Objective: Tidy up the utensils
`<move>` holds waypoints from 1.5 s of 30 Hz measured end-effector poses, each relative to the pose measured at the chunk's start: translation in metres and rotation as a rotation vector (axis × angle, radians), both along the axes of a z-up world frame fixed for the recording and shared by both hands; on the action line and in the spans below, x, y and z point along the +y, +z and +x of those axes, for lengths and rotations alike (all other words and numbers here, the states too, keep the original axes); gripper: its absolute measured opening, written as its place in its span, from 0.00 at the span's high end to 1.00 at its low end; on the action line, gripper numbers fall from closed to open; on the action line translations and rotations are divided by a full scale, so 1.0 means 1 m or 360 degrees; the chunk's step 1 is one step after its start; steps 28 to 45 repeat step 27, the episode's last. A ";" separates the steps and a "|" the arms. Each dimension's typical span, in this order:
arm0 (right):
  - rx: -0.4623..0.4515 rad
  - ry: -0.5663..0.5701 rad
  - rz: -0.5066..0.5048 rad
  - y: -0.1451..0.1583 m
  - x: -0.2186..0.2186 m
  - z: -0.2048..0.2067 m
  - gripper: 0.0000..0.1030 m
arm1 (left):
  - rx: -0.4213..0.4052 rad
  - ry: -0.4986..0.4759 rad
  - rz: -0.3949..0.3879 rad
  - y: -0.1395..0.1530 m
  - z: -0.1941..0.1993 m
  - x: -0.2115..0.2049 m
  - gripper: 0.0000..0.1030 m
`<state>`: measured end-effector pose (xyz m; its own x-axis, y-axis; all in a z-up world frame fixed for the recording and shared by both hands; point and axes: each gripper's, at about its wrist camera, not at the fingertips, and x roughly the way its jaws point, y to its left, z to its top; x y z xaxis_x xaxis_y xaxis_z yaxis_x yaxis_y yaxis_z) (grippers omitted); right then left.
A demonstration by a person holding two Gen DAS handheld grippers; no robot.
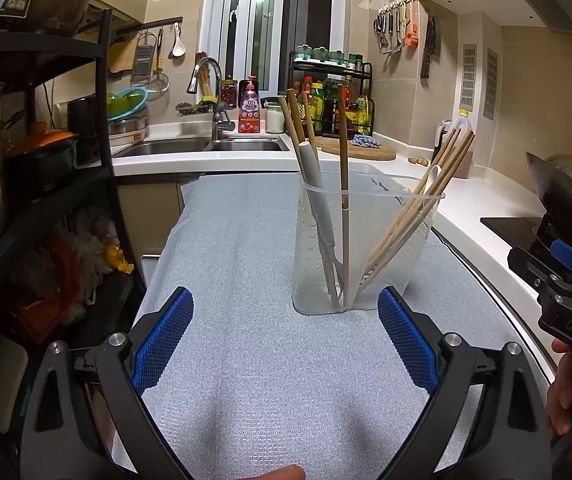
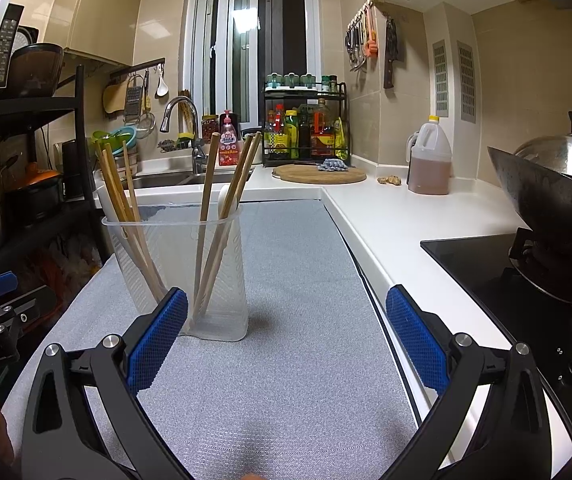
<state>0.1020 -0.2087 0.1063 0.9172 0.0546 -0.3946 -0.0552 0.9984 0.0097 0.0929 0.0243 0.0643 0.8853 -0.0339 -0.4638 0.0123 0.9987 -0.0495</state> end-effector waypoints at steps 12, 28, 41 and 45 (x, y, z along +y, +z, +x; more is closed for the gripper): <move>0.0002 0.0000 -0.0002 0.000 0.001 0.000 0.05 | -0.0017 -0.0015 0.0022 0.001 -0.001 -0.004 0.12; 0.0003 0.0002 -0.0003 0.000 0.002 -0.001 0.05 | -0.0005 -0.0011 0.0024 0.000 0.000 -0.008 0.08; 0.0003 0.0002 -0.0003 0.000 0.002 -0.001 0.05 | -0.0005 -0.0011 0.0024 0.000 0.000 -0.008 0.08; 0.0003 0.0002 -0.0003 0.000 0.002 -0.001 0.05 | -0.0005 -0.0011 0.0024 0.000 0.000 -0.008 0.08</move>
